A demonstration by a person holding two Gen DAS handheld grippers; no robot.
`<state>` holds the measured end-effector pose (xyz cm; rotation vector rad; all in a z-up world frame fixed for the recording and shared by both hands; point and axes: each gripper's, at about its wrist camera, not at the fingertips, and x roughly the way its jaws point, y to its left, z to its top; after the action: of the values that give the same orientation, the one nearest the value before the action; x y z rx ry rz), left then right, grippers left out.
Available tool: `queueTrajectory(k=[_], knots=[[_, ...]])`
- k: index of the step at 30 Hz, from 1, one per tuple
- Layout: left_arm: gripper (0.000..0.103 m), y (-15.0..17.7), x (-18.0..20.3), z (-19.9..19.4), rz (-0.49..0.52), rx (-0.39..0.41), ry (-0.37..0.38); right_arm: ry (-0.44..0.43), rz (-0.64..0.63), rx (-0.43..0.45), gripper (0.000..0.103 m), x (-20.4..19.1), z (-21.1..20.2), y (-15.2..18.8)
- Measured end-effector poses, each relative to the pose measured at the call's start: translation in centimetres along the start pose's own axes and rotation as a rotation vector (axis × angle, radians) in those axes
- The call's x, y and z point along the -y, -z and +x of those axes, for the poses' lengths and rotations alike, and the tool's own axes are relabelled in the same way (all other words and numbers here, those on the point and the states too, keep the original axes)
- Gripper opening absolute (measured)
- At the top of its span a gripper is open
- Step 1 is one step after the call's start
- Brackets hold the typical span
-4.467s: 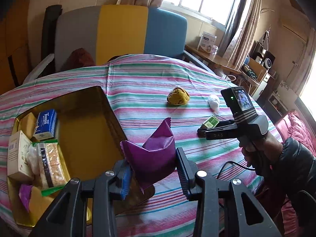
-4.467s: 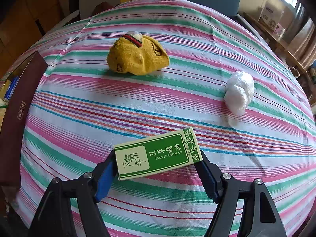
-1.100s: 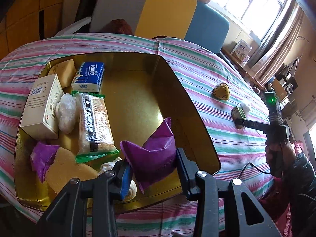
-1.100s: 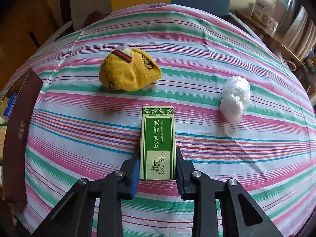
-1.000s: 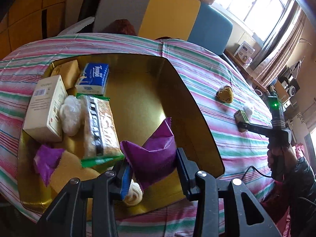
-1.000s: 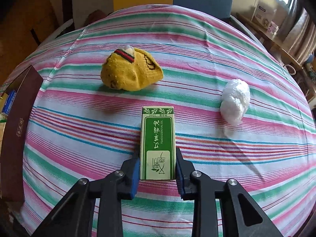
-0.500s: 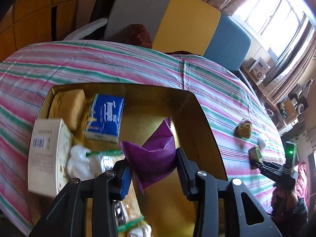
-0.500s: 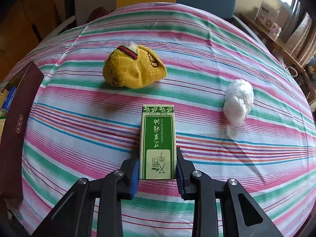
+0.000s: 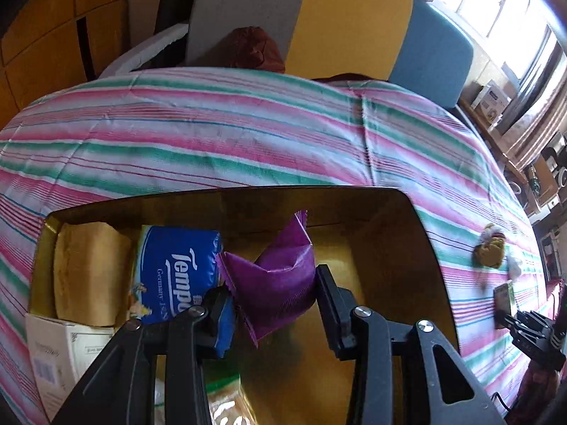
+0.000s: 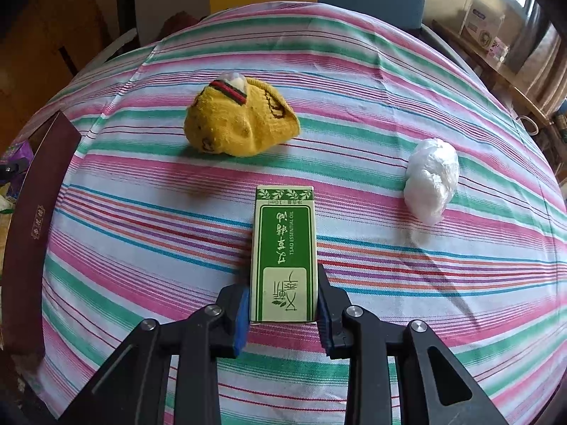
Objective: Organize objects
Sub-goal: 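Lower the purple pouch into the gold box and open the left tool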
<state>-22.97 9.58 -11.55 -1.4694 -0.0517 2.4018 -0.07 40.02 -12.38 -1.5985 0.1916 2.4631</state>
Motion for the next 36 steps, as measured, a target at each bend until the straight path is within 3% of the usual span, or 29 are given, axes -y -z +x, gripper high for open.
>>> queueTrajectory(k=[7,14,18,27,30,33,34,36], knots=[[0.055,0.0,-0.2,0.5,-0.023,-0.024,-0.025,0.002,-0.009,0.0,0.032,0.0,0.0,-0.1],[0.059,0.6,0.5,-3.0,0.038,0.069,-0.056,-0.003,0.004,0.001,0.032,0.0,-0.1,0.2],[0.062,2.8,0.8,-6.3,0.068,0.134,-0.067,-0.008,0.014,0.001,0.032,0.1,-0.1,0.2],[0.062,8.2,1.7,-11.0,0.075,0.186,-0.066,-0.01,0.03,0.002,0.033,0.2,0.0,0.2],[0.062,9.4,1.7,-12.0,0.079,0.2,-0.065,-0.009,0.035,0.001,0.038,0.3,0.0,0.1],[0.062,10.3,1.9,-13.2,0.091,0.229,-0.072,-0.021,0.04,-0.006,0.055,0.4,-0.1,0.1],[0.062,10.5,1.9,-13.5,0.092,0.232,-0.074,-0.025,0.041,-0.01,0.065,0.4,0.0,0.2],[0.062,11.1,1.9,-14.0,0.092,0.239,-0.073,-0.017,0.025,-0.01,0.069,0.0,0.1,0.1]])
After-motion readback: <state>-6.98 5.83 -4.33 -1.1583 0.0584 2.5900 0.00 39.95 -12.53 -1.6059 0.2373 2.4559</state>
